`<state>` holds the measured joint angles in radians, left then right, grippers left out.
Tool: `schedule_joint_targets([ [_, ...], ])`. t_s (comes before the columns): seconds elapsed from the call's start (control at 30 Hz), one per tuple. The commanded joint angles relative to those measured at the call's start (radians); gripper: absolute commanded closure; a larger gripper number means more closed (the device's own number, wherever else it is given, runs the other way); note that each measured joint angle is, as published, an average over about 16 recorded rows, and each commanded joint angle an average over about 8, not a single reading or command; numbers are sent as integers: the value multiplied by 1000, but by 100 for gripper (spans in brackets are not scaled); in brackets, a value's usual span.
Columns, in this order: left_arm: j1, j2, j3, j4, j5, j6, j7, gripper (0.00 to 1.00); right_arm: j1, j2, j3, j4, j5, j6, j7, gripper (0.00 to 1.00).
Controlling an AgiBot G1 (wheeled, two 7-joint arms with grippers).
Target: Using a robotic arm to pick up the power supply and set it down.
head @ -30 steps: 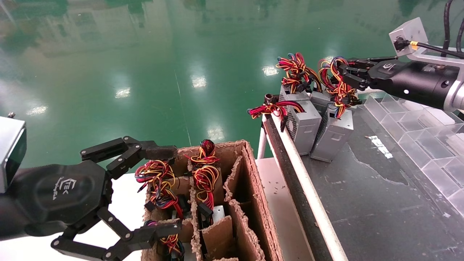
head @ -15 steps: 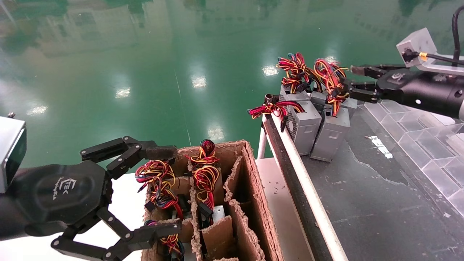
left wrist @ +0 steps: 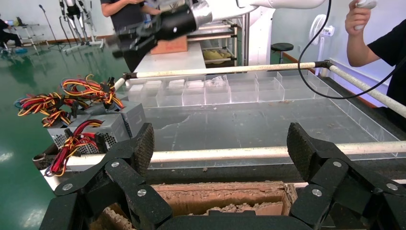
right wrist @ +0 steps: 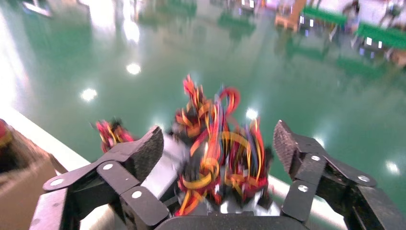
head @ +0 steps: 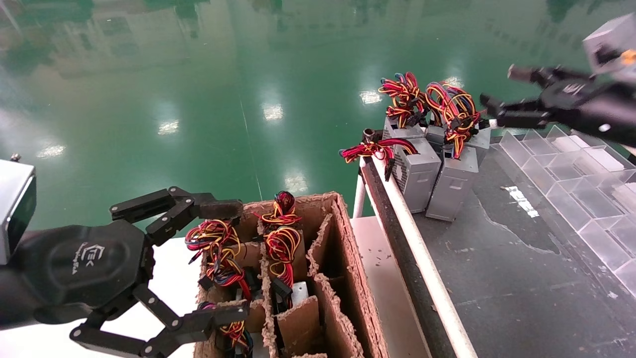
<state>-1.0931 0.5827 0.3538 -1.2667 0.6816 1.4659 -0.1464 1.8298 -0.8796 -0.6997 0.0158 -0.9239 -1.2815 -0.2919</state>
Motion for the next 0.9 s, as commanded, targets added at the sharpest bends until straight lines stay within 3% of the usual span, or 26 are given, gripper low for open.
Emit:
schedule_joint_targets([
  [0.03, 0, 0, 0, 0, 0, 0, 0, 0, 2, 13, 13, -2, 20, -30, -2, 0],
  [0.23, 0, 0, 0, 0, 0, 0, 0, 0, -40, 38, 48, 67, 47, -66, 16, 0],
  [0.9, 0, 0, 0, 0, 0, 0, 0, 0, -291, 119, 178, 489, 98, -118, 179, 0],
])
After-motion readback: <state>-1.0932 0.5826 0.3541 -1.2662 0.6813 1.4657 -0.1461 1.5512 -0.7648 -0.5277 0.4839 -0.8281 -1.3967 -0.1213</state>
